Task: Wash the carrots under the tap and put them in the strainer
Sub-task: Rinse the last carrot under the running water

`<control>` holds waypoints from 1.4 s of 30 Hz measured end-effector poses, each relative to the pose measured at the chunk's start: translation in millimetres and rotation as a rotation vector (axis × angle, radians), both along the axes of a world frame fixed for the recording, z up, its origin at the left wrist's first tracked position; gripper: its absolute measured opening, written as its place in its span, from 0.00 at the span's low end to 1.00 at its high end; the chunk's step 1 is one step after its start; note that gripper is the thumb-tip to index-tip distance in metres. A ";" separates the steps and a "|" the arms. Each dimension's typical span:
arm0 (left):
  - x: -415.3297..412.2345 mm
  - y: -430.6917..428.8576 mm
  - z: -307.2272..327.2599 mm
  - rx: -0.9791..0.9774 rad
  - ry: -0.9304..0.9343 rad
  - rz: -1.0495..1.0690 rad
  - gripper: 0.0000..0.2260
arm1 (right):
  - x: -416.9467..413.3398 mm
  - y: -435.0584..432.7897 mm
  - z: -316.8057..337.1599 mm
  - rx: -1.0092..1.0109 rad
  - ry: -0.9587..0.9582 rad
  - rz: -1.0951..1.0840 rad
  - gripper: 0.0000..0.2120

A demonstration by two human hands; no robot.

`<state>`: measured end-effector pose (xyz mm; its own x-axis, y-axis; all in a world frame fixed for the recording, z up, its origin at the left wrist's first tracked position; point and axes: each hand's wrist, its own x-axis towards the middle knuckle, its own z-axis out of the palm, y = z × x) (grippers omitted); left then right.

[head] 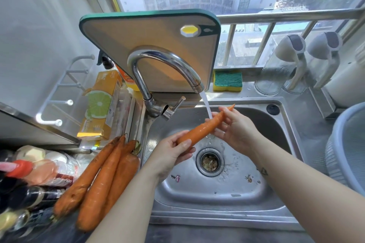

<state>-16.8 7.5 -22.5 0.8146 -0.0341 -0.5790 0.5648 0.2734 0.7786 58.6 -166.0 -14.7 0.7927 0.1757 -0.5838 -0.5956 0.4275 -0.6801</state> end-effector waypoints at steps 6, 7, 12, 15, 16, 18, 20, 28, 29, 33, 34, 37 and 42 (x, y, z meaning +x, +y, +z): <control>14.4 -12.9 1.9 0.073 -0.080 0.088 0.20 | -4.8 -18.4 -1.9 -0.071 0.033 0.100 0.07; 16.2 -16.1 1.7 0.040 -0.080 0.131 0.19 | -5.8 -23.2 -1.9 -0.039 0.035 0.071 0.07; 24.3 -44.2 -1.5 -0.275 -0.093 0.291 0.15 | -16.7 -38.2 -5.9 0.075 0.118 -0.154 0.01; 35.2 -62.9 -1.8 -0.367 -0.116 0.314 0.08 | -23.0 -43.7 -6.3 0.128 0.173 -0.273 0.02; 40.9 -69.4 -1.0 -0.371 -0.118 0.315 0.07 | -25.1 -44.5 -6.2 0.145 0.187 -0.304 0.03; 52.4 -83.1 2.5 -0.348 -0.091 0.348 0.05 | -28.7 -45.2 -6.5 0.169 0.202 -0.354 0.03; 62.7 -94.9 7.6 -0.298 -0.030 0.434 0.05 | -30.7 -44.6 -5.2 0.174 0.192 -0.373 0.03; 51.0 -77.5 10.4 -0.374 -0.031 0.138 0.12 | -33.2 -48.4 -8.7 0.235 0.255 -0.453 0.05; 46.0 -73.3 8.8 -0.332 -0.052 0.076 0.13 | -34.1 -48.3 -9.2 0.233 0.270 -0.443 0.04; 39.3 -66.3 2.7 -0.189 -0.115 0.089 0.13 | -37.3 -41.5 -7.8 0.220 0.282 -0.405 0.03; 40.9 -67.8 2.7 -0.156 -0.133 0.107 0.11 | -37.1 -40.1 -6.8 0.231 0.273 -0.400 0.02; 50.8 -77.7 8.7 -0.071 -0.158 0.201 0.07 | -36.3 -38.9 -3.5 0.269 0.220 -0.399 0.02; 64.2 -84.0 13.4 -0.272 0.015 0.514 0.07 | -36.2 -38.9 0.8 0.257 0.131 -0.356 0.05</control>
